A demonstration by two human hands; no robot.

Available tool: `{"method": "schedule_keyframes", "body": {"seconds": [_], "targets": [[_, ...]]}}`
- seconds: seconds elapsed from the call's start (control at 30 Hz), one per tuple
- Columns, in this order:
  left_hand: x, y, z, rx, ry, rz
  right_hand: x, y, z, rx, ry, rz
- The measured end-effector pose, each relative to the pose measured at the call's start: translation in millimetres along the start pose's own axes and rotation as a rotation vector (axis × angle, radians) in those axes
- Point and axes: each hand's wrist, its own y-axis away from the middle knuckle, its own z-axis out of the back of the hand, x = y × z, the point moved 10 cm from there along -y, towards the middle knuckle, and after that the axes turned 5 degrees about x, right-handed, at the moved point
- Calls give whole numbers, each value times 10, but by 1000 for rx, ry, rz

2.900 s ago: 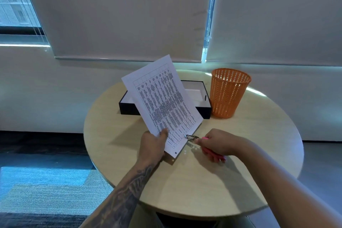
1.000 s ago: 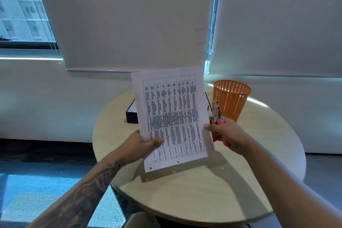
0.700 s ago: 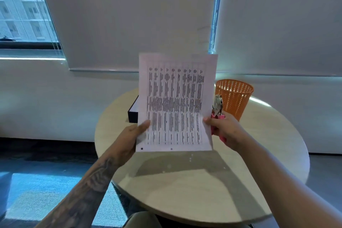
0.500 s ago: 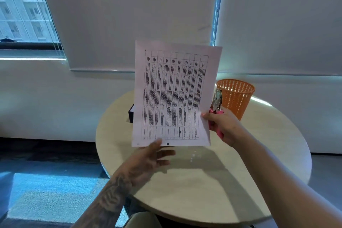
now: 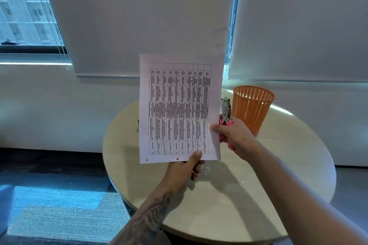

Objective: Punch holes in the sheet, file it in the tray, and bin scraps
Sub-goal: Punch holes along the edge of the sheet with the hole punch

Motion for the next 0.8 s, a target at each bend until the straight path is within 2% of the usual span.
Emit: {"method": "schedule_keyframes", "body": {"seconds": [0.13, 0.33, 0.4, 0.5, 0.6, 0.8], "targets": [[-1, -52, 110, -123, 45, -9, -87, -11, 18, -31, 59, -12], [-248, -141, 268, -248, -26, -139, -487, 190, -47, 115, 157, -306], [-359, -186, 286, -280, -57, -189, -509, 273, -74, 141, 174, -313], [-494, -238, 297, -327, -48, -245, -488, 353, -130, 179, 60, -287], [-583, -273, 281, -350, -49, -265, -532, 447, -175, 212, -18, -338], [-670, -317, 231, -365, -38, -284, -468, 486, -226, 209, 59, -259]]}}
